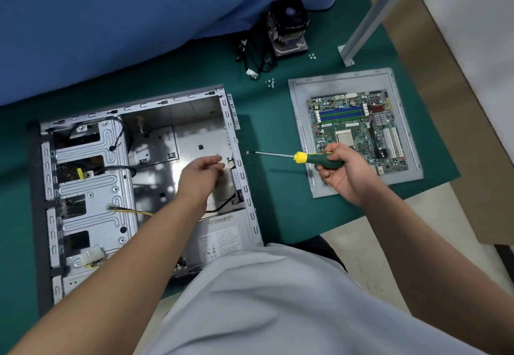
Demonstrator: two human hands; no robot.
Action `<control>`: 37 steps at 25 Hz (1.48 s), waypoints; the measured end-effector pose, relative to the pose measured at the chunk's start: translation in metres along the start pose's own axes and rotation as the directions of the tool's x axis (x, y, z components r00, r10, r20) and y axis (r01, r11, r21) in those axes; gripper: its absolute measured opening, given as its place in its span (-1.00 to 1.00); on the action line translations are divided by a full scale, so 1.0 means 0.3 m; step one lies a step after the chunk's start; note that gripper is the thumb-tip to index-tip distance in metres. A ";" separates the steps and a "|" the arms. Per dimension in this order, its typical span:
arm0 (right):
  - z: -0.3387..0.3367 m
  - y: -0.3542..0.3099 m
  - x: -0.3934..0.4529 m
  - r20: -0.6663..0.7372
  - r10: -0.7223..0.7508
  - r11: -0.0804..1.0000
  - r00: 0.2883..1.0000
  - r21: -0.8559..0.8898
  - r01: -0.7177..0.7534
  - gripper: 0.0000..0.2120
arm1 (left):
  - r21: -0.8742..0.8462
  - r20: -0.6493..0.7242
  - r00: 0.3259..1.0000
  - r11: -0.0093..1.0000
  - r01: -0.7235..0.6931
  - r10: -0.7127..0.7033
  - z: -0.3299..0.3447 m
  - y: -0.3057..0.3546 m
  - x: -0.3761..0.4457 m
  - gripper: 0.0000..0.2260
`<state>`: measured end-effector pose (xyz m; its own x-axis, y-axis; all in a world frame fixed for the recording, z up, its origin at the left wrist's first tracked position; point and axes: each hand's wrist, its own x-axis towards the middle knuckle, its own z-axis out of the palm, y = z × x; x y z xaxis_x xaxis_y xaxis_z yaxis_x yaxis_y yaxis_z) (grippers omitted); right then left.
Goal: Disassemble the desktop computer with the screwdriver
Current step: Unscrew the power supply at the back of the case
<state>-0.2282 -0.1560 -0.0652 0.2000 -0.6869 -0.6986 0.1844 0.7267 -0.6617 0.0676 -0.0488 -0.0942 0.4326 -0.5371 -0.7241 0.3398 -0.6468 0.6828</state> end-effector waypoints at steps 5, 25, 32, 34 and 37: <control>0.047 -0.006 -0.044 0.019 -0.014 1.000 1.000 0.020 0.013 -0.84 | -0.076 -0.057 0.922 0.920 -0.386 0.382 0.041 0.094 -0.117 -0.85; 0.104 0.000 -0.113 -0.048 -0.071 0.997 0.996 -0.010 0.071 -0.87 | -0.402 0.213 0.956 0.910 -0.102 0.201 0.107 0.128 -0.195 -0.97; 0.078 0.077 -0.068 0.165 -0.105 0.536 0.981 -0.821 0.196 -0.80 | -0.319 0.203 0.950 0.933 -0.164 0.237 0.141 0.165 -0.166 -0.98; 0.095 0.106 -0.029 0.161 -0.117 0.432 0.980 -0.880 0.196 -0.88 | -0.237 0.202 0.942 0.947 -0.218 0.267 0.159 0.179 -0.154 -0.96; 0.111 0.158 0.058 0.009 -0.165 0.469 0.986 -0.879 0.087 -0.78 | -0.106 0.155 0.942 0.953 -0.284 0.298 0.174 0.190 -0.134 -0.90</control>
<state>-0.1839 -0.1333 -0.0996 0.1760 -0.7974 -0.5772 -0.7420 0.2779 -0.6101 0.0259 -0.0926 -0.0314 0.3791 -0.7826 -0.4938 0.2895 -0.4065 0.8666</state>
